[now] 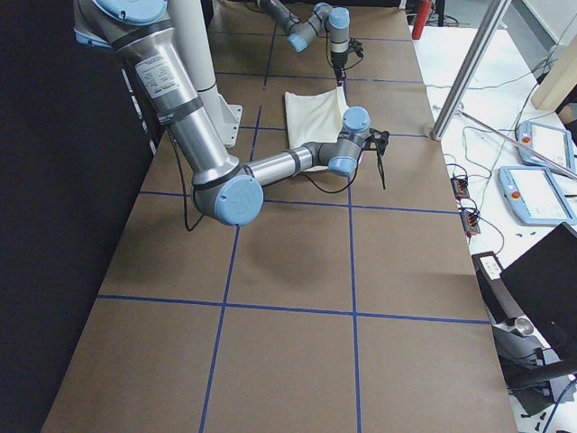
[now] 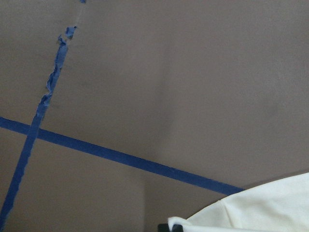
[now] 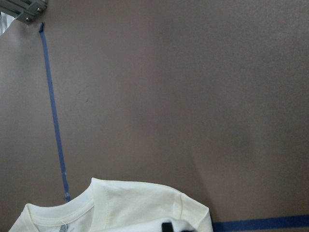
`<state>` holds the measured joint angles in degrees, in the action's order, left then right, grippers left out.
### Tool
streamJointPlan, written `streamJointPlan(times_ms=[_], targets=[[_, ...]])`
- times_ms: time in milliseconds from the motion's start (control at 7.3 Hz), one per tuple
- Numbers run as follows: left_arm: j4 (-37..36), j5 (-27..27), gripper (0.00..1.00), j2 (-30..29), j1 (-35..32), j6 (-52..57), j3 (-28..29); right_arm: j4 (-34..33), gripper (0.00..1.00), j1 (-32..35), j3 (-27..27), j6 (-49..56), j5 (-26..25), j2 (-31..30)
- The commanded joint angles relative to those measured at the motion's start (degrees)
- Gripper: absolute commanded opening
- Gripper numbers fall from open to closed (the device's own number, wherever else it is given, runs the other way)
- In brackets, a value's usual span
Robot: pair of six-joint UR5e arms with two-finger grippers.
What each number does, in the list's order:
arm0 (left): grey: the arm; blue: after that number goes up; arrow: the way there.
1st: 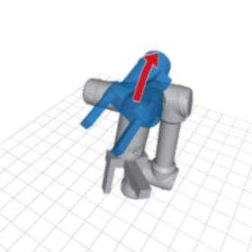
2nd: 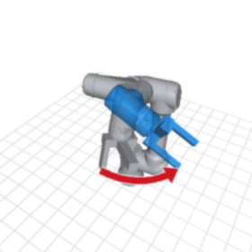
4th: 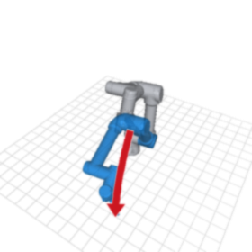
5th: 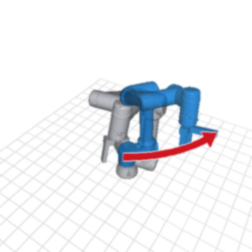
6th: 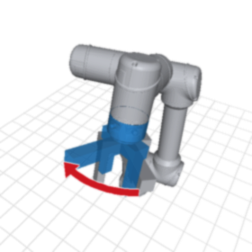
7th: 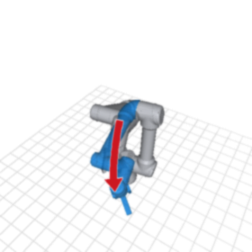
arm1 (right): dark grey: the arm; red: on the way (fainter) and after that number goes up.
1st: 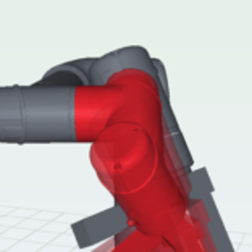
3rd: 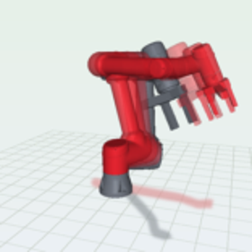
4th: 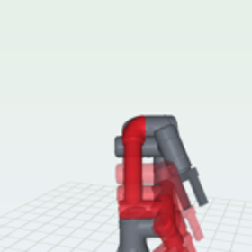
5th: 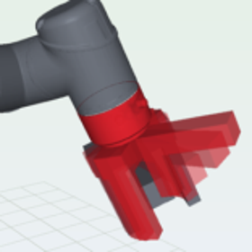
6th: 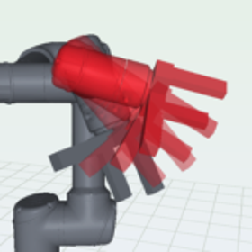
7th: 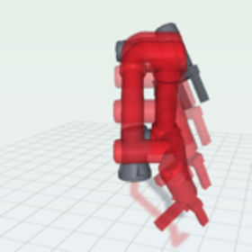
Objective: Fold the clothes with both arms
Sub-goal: 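Release the hem and draw both grippers back from the folded shirt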
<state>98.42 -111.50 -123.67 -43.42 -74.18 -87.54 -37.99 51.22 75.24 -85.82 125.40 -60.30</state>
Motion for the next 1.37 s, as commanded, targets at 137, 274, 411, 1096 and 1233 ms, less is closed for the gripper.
streamJointPlan(times_ms=[137,274,411,1096,1233], targets=[[0.1,0.0,0.0,-0.2,0.0,0.0,0.1,-0.3,0.0,-0.1,-0.4,0.3,-0.1,0.3],[0.1,0.0,0.0,-0.2,0.0,0.0,0.0,-0.4,0.0,-0.5,-0.6,0.3,-0.3,0.4],[0.0,0.0,0.0,-0.3,0.0,-0.1,0.0,-0.3,0.0,-0.6,-0.5,0.3,-0.7,0.5],[-0.2,0.0,1.0,-0.4,0.0,-0.2,-1.0,0.1,1.0,-0.5,-0.1,0.4,-0.2,0.1],[-0.3,0.1,1.0,-0.3,-0.2,-0.2,-1.8,-0.1,1.0,-0.6,0.3,0.3,0.2,0.0]])
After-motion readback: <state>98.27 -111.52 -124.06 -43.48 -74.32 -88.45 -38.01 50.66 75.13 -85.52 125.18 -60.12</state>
